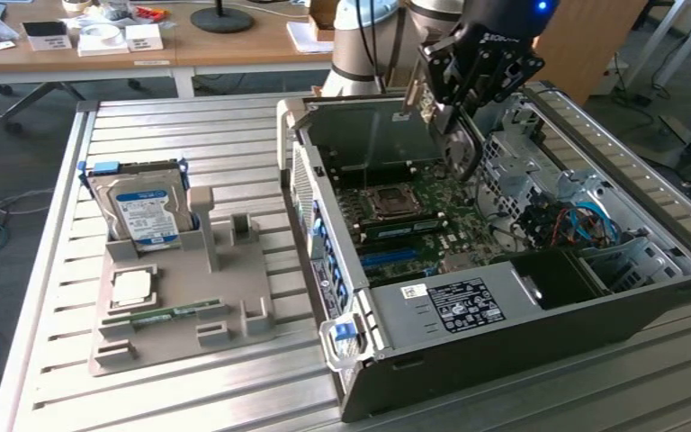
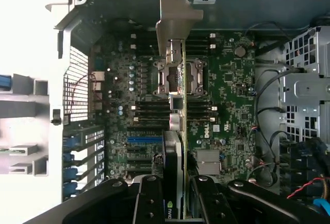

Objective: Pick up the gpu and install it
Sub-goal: 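Pick up the gpu and move the gpu toward the slot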

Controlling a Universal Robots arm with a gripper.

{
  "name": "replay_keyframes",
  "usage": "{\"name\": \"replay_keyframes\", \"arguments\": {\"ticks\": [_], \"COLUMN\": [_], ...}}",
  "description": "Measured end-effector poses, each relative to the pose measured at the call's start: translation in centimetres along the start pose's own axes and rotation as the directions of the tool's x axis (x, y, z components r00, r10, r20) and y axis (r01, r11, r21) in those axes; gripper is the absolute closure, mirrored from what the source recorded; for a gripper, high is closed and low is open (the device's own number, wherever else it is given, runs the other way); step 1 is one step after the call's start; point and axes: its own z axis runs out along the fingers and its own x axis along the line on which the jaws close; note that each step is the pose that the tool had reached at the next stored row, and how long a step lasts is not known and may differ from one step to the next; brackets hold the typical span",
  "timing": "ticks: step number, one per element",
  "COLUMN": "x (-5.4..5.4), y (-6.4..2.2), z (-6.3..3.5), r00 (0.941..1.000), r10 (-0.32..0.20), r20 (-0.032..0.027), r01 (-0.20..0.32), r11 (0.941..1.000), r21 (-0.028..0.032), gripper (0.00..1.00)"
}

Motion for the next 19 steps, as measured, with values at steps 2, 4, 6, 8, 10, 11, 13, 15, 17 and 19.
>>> {"name": "replay_keyframes", "arguments": {"ticks": [2, 4, 6, 8, 10, 11, 13, 15, 17, 19], "x": [-0.4, -0.8, -1.1, -1.3, -1.4, -1.4, -1.4, -1.5, -1.8, -2.2], "y": [0.01, 0.03, 0.03, 0.04, 0.04, 0.05, 0.05, 0.05, 0.06, 0.07], "z": [-0.01, -0.03, -0.03, -0.04, -0.04, -0.04, -0.04, -0.04, -0.05, -0.06], "r00": [1.0000, 1.0000, 1.0000, 1.0000, 1.0000, 1.0000, 1.0000, 1.0000, 1.0000, 1.0000], "r10": [0.000, 0.000, 0.000, 0.000, 0.000, 0.000, 0.000, 0.000, 0.000, 0.000], "r20": [-0.0001, 0.0000, -0.0001, -0.0001, -0.0001, 0.0000, 0.0000, 0.0000, -0.0001, -0.0001], "r01": [0.000, 0.000, 0.000, 0.000, 0.000, 0.000, 0.000, 0.000, 0.000, 0.000], "r11": [1.0000, 1.0000, 1.0000, 1.0000, 1.0000, 1.0000, 1.0000, 1.0000, 1.0000, 1.0000], "r21": [-0.0001, -0.0001, -0.0002, -0.0002, -0.0003, -0.0002, -0.0002, -0.0002, -0.0004, -0.0010], "gripper": [0.73, 0.73, 0.73, 0.73, 0.73, 0.73, 0.73, 0.73, 0.73, 0.73]}}
